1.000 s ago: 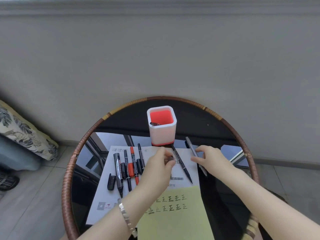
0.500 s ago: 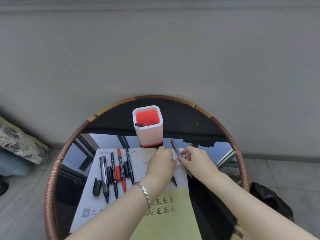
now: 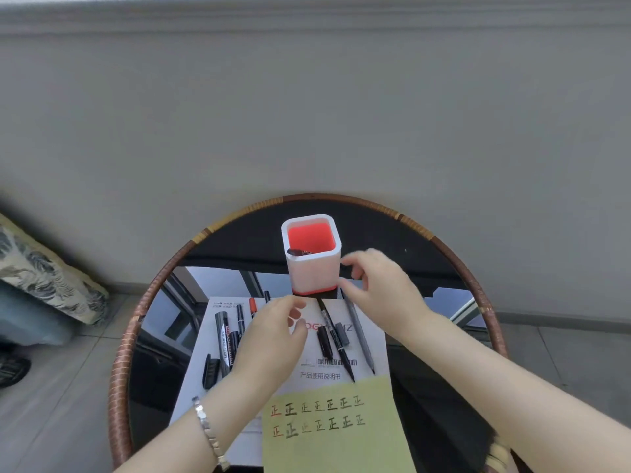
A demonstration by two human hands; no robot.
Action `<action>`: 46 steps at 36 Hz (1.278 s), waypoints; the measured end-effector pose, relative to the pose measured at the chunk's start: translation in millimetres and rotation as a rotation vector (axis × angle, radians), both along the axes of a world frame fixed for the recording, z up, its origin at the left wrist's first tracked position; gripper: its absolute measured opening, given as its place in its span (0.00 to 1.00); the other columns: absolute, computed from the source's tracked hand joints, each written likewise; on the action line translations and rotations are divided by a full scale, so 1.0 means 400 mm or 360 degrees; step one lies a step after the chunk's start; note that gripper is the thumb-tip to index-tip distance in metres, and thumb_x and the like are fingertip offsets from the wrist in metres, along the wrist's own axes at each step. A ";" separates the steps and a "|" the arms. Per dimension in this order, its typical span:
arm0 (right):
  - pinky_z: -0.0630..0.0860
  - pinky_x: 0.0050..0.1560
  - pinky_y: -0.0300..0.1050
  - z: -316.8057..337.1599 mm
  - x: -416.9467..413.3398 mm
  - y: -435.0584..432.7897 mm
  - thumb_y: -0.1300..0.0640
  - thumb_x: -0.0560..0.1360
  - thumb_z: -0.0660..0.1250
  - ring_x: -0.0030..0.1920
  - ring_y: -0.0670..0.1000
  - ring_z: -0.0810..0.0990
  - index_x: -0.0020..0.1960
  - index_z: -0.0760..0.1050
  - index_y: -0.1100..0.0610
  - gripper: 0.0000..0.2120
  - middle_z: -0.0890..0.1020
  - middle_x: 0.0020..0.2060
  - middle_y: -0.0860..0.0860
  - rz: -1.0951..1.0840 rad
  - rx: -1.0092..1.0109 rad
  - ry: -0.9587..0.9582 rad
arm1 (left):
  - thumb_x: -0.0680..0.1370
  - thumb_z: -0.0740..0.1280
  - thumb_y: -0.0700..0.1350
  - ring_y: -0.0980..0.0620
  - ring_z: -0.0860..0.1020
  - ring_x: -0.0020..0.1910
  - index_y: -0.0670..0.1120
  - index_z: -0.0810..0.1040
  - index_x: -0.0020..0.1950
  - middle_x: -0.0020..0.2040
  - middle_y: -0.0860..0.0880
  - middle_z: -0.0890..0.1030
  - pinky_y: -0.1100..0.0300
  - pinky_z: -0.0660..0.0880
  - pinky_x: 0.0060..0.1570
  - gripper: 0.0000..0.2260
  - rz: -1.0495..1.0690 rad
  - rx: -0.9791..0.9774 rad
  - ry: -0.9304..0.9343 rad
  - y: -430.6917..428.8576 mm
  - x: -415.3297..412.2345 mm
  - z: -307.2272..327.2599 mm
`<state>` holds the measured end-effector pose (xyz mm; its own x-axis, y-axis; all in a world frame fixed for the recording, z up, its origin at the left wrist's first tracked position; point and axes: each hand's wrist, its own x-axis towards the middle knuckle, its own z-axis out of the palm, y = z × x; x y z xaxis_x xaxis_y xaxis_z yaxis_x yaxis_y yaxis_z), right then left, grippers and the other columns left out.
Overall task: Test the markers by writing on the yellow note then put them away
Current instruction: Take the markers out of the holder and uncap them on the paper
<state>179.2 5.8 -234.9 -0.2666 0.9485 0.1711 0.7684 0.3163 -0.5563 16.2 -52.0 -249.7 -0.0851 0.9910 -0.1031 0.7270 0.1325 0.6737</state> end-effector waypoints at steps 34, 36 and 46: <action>0.75 0.30 0.35 0.136 0.027 -0.165 0.47 0.65 0.65 0.26 0.45 0.74 0.36 0.74 0.55 0.11 0.75 0.23 0.47 -0.0461 -0.0628 0.1897 | 0.77 0.52 0.54 0.52 0.75 0.43 0.44 0.75 0.55 0.45 0.51 0.77 0.54 0.76 0.41 0.19 -0.0470 0.0669 0.0091 -0.072 0.029 0.066; 0.68 0.28 0.36 0.121 0.024 -0.168 0.47 0.64 0.68 0.24 0.45 0.69 0.32 0.71 0.53 0.10 0.70 0.21 0.46 -0.0380 -0.0907 0.1751 | 0.77 0.50 0.53 0.50 0.75 0.41 0.44 0.76 0.52 0.45 0.50 0.76 0.51 0.76 0.38 0.19 -0.0558 0.0662 0.0194 -0.077 0.041 0.068; 0.66 0.23 0.33 0.081 -0.011 -0.166 0.56 0.77 0.62 0.20 0.45 0.67 0.33 0.68 0.58 0.15 0.71 0.19 0.48 -0.0342 -0.0840 0.1463 | 0.81 0.52 0.44 0.50 0.75 0.46 0.47 0.70 0.53 0.48 0.50 0.75 0.50 0.74 0.48 0.08 -0.0804 0.0083 0.0200 -0.053 0.074 0.130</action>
<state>174.9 -60.6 -202.5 -0.0639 0.9727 -0.2230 -0.0016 -0.2235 -0.9747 46.0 -73.0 -197.9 0.3965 0.9152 -0.0724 0.7671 -0.2870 0.5738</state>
